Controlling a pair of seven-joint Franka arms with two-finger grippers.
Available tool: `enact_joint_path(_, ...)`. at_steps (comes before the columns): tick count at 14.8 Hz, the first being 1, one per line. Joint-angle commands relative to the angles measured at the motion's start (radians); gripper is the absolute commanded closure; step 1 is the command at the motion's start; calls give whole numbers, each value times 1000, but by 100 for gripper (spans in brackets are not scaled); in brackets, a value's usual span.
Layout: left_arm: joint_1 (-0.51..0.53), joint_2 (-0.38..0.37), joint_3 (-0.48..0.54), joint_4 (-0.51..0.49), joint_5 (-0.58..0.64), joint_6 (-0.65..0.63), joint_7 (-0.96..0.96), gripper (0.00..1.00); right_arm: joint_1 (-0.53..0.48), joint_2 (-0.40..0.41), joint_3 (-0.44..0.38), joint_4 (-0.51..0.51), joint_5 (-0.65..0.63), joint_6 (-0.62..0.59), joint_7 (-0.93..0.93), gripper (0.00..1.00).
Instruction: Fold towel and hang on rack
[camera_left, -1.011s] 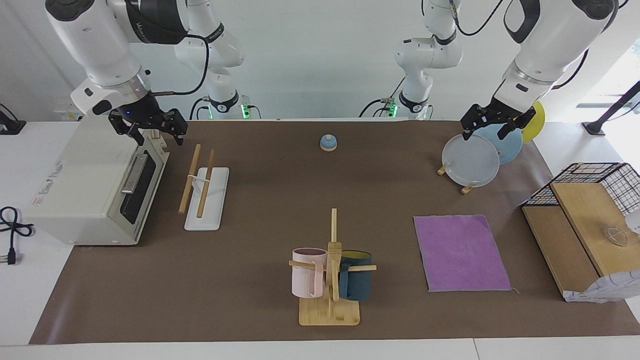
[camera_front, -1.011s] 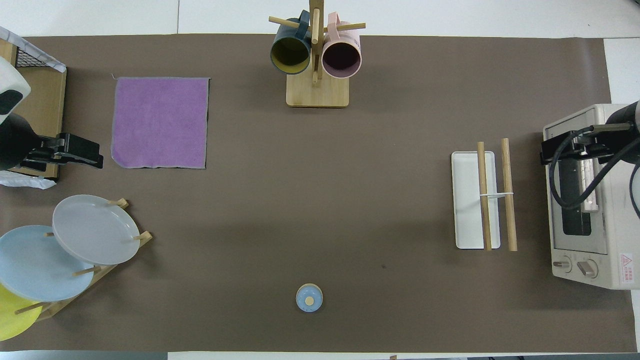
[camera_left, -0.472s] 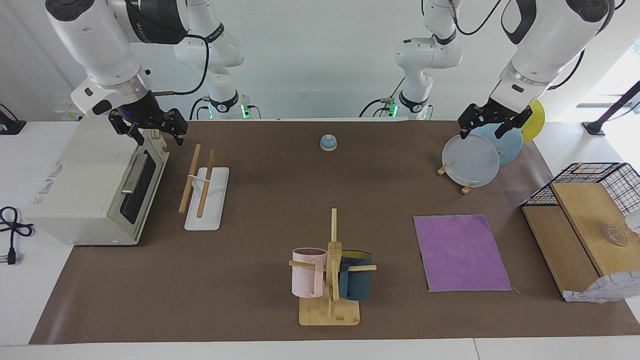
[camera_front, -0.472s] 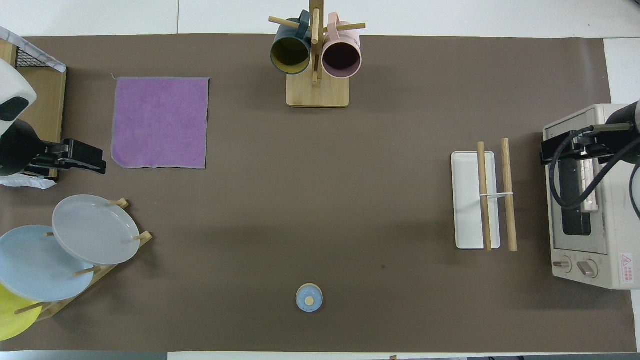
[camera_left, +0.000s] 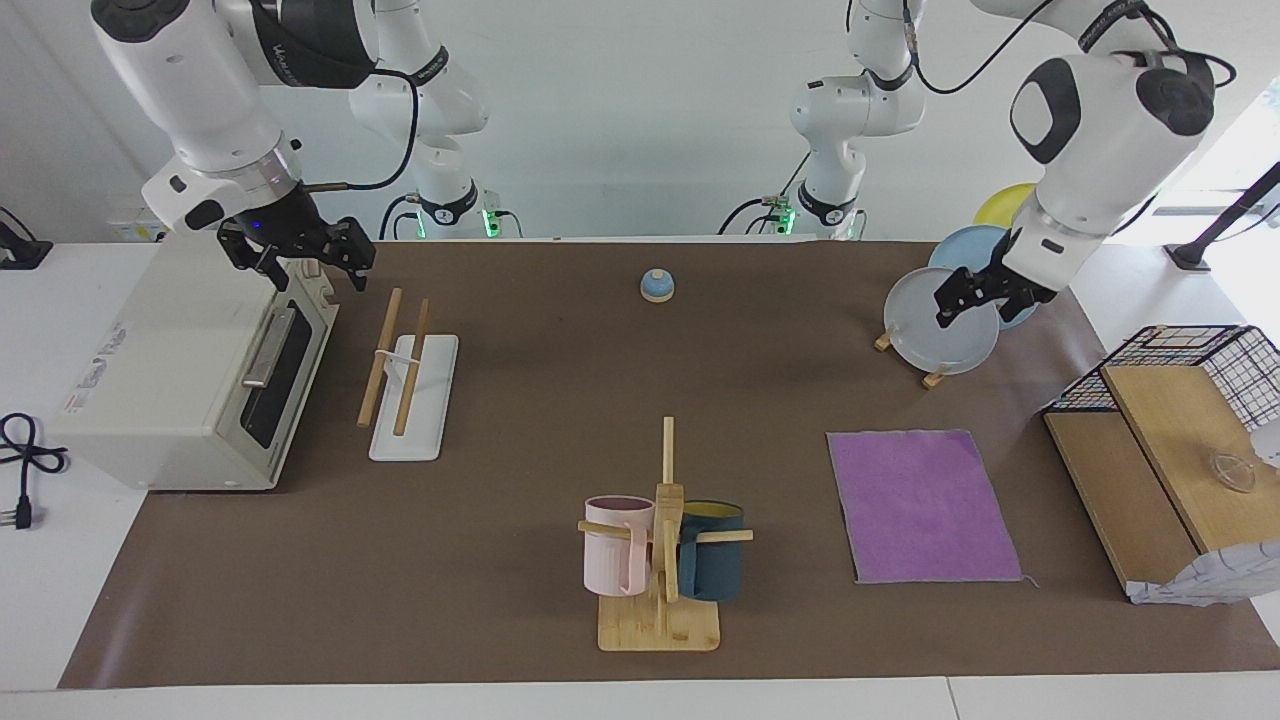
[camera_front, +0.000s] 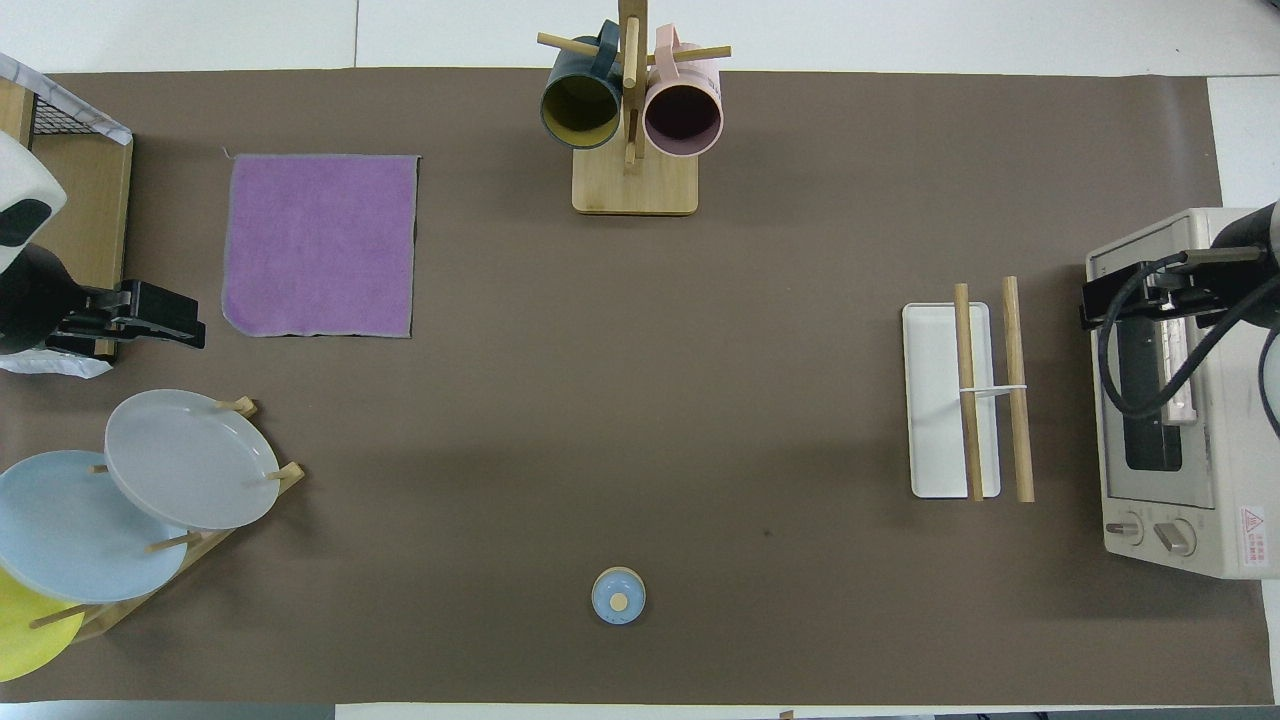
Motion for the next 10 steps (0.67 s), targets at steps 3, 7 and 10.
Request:
enact_joint_path(3, 64, 193, -7, 6, 11, 212, 12, 0, -15, -12, 8, -8, 19, -17, -16, 0)
enact_joint_path(7, 95, 308, -7, 8, 11, 335, 20, 0, -15, -14, 8, -8, 19, -17, -16, 0)
enact_joint_path(10, 98, 328, -7, 4, 11, 364, 20, 7, -15, -12, 8, -8, 19, -17, -16, 0)
